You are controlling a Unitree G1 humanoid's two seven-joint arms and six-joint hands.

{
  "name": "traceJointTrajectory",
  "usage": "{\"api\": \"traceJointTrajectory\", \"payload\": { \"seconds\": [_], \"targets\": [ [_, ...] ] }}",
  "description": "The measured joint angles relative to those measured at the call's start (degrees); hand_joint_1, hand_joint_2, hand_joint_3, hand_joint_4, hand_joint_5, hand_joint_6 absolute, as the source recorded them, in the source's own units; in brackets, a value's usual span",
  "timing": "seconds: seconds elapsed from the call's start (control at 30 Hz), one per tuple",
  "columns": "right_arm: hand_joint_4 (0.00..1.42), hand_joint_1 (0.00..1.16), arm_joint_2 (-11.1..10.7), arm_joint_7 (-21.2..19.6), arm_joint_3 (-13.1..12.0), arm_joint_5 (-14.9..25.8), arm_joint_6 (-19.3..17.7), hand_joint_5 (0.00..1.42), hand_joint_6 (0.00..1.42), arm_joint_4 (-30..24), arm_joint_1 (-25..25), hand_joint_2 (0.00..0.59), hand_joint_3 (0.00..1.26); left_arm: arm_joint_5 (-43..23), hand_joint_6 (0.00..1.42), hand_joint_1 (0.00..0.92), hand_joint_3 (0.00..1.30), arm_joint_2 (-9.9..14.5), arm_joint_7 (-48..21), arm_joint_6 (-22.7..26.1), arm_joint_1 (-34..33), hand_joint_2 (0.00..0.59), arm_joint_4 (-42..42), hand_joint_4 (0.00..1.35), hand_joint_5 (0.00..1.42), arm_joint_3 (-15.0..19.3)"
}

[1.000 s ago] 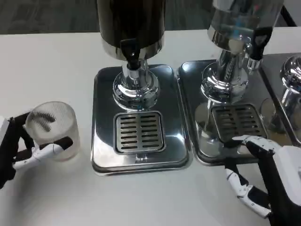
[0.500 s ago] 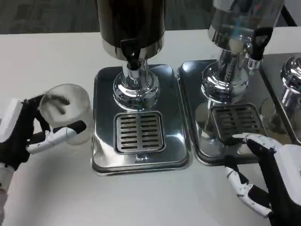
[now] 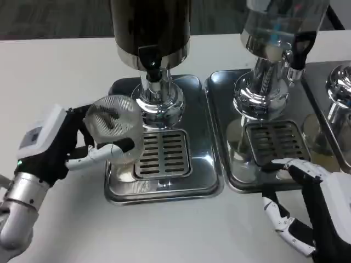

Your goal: Grasp the cup under the faucet to collect the drink, then remove the cup.

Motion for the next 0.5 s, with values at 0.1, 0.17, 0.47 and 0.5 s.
{"api": "traceJointTrajectory", "payload": {
  "seconds": [0.1,0.17,0.47,0.5],
  "targets": [
    [0.33,0.43,0.3,0.0,0.2,-0.2,0.0,0.31,0.36,0.0,0.1,0.443,0.45,0.1,1.29,0.2,0.54,-0.6,-0.8,0.8,-0.7,0.185,0.2,0.58,0.95,-0.6],
    [0.33,0.43,0.6,-0.1,0.3,-0.4,0.0,0.31,0.36,-0.1,0.2,0.443,0.45,0.1,1.29,0.2,0.54,-1.3,-1.6,1.8,-1.5,0.185,0.5,0.58,0.95,-0.8],
    [0.33,0.43,1.5,-0.1,0.2,-0.9,0.2,0.31,0.36,-2.0,1.6,0.443,0.45,0.2,1.27,0.185,0.54,-3.6,-3.5,3.9,-3.4,0.184,1.8,0.58,0.93,-2.7],
    [0.33,0.43,1.5,-0.1,0.2,-1.0,0.2,0.31,0.36,-2.0,1.8,0.443,0.45,0.2,1.27,0.183,0.53,-3.8,-3.6,4.1,-3.5,0.18,1.9,0.57,0.92,-2.7]
  ]
}}
